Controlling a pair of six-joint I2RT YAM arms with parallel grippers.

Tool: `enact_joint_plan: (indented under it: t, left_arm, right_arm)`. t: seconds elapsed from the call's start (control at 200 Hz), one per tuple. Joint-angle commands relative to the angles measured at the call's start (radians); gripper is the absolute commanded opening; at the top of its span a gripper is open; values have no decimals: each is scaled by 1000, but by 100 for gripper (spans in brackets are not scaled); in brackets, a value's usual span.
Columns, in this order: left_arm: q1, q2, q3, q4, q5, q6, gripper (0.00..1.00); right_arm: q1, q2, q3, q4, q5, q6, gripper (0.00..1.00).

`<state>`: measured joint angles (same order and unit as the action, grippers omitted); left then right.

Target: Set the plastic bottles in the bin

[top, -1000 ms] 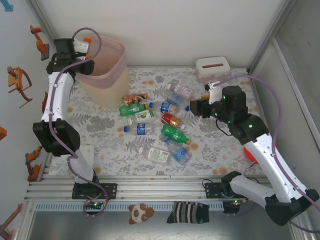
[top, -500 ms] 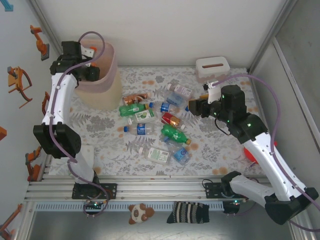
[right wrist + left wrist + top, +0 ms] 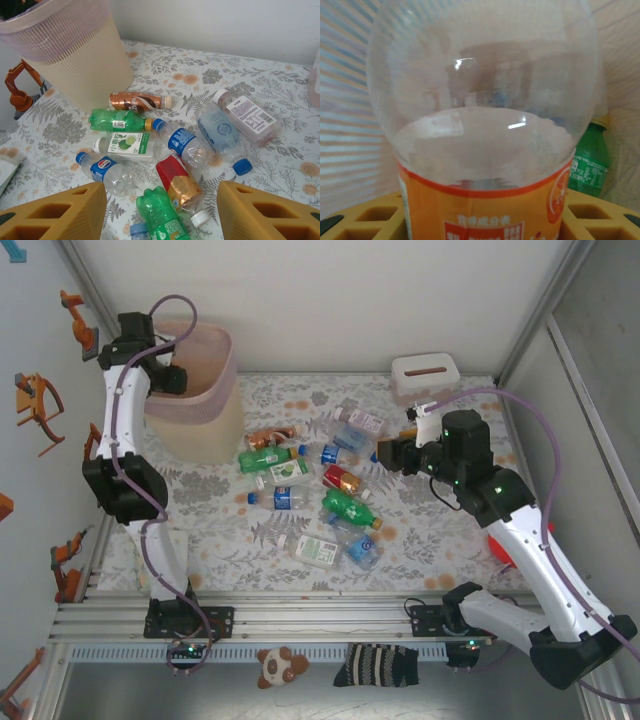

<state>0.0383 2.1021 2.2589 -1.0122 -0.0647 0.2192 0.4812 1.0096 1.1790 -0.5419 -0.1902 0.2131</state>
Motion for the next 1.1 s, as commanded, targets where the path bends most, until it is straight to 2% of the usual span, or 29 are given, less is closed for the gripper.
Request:
enact_joint_plan:
  t: [0.0, 0.25, 0.376, 0.571, 0.931, 1.092]
  left_arm:
    - [0, 26, 28, -53, 22, 8, 52]
    - [0, 56, -1, -67, 32, -19, 62]
    - [-1, 35, -4, -54, 49, -45, 70]
    - [-4, -25, -7, -47, 79, -64, 75]
    - [-39, -194, -45, -61, 159, -74, 73]
    - [-94, -297, -136, -63, 212, -77, 71]
  right_arm:
    - [3, -10, -15, 13, 14, 4, 59]
    - [3, -30, -39, 16, 17, 9, 59]
    - [4, -32, -35, 9, 21, 6, 60]
    - [3, -32, -19, -14, 48, 15, 62]
    - [2, -6, 16, -79, 81, 53, 60]
    - [3, 26, 41, -128, 107, 95, 60]
